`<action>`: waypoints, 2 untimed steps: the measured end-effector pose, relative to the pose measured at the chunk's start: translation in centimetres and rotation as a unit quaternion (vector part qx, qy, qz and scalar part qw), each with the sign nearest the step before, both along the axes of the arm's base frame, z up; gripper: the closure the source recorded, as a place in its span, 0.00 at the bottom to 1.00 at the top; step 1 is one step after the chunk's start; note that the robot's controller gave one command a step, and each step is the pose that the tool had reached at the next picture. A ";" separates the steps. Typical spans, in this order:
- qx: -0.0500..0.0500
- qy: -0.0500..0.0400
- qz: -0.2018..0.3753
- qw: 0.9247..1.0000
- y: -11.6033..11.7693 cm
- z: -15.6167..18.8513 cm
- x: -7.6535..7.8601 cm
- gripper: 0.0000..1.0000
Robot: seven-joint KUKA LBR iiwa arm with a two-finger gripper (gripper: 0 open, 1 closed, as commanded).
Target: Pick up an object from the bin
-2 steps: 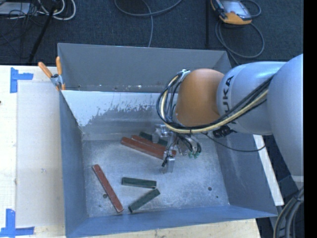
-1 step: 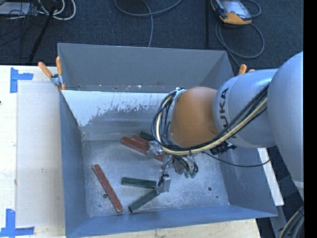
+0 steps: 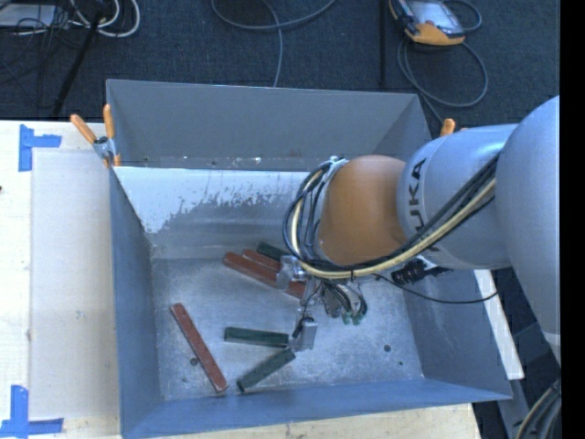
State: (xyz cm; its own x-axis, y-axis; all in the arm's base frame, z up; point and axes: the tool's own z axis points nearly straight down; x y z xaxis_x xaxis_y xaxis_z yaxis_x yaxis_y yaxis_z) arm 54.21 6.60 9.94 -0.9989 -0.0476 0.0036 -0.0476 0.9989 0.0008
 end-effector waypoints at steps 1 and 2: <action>0.000 -0.002 0.041 0.999 2.3 -1.9 -0.6 0.00; 0.000 -0.005 0.017 1.000 3.0 -2.8 -2.9 1.00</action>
Offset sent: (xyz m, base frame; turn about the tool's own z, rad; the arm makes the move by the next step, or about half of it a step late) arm -0.0304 0.0295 -0.0294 -0.0349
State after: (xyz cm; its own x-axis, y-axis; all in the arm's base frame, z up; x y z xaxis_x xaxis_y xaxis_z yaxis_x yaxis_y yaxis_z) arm 51.35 9.57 7.13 -0.9967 -0.0811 -0.0055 -0.0811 0.9967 0.0007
